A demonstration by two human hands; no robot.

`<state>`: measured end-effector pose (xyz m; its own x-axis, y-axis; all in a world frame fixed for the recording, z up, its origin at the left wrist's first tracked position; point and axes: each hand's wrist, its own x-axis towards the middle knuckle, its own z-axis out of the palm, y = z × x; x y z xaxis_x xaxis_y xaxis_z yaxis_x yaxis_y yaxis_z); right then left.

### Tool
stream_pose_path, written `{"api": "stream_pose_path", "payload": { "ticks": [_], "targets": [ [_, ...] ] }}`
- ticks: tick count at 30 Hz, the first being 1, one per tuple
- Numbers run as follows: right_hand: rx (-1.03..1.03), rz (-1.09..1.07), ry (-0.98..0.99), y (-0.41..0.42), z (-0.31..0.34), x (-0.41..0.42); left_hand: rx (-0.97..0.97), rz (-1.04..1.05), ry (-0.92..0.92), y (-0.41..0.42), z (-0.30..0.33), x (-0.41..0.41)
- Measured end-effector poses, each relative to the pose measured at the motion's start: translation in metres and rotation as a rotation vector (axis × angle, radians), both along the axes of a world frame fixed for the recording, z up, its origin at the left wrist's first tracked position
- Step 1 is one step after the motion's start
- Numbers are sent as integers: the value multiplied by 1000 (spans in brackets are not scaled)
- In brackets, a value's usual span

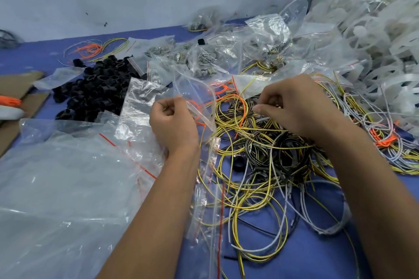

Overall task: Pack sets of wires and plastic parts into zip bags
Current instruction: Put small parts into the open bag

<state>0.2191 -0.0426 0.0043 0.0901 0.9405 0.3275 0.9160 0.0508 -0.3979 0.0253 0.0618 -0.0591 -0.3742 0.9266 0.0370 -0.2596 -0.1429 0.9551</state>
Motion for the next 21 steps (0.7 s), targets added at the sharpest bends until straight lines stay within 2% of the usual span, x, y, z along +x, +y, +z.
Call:
{"api": "stream_pose_path", "payload": {
  "ticks": [3, 5, 10, 14, 18, 21],
  "targets": [
    [-128, -42, -158, 0, 1, -10, 8, -14, 24, 1, -2, 2],
    [-135, -92, -274, 3, -4, -22, 11, 0, 34, 1, -1, 3],
    [-97, -128, -232, 8, -14, -39, 15, 30, 16, -2, 1, 3],
    [-100, -95, 18, 7, -11, -30, 29, 50, -48, -3, 4, 1],
    [19, -32, 466, 8, -10, -20, 29, 48, -45, -4, 4, 2],
    [93, -2, 718, 8, -9, -17, 29, 55, -45, -4, 4, 2]
  ]
}}
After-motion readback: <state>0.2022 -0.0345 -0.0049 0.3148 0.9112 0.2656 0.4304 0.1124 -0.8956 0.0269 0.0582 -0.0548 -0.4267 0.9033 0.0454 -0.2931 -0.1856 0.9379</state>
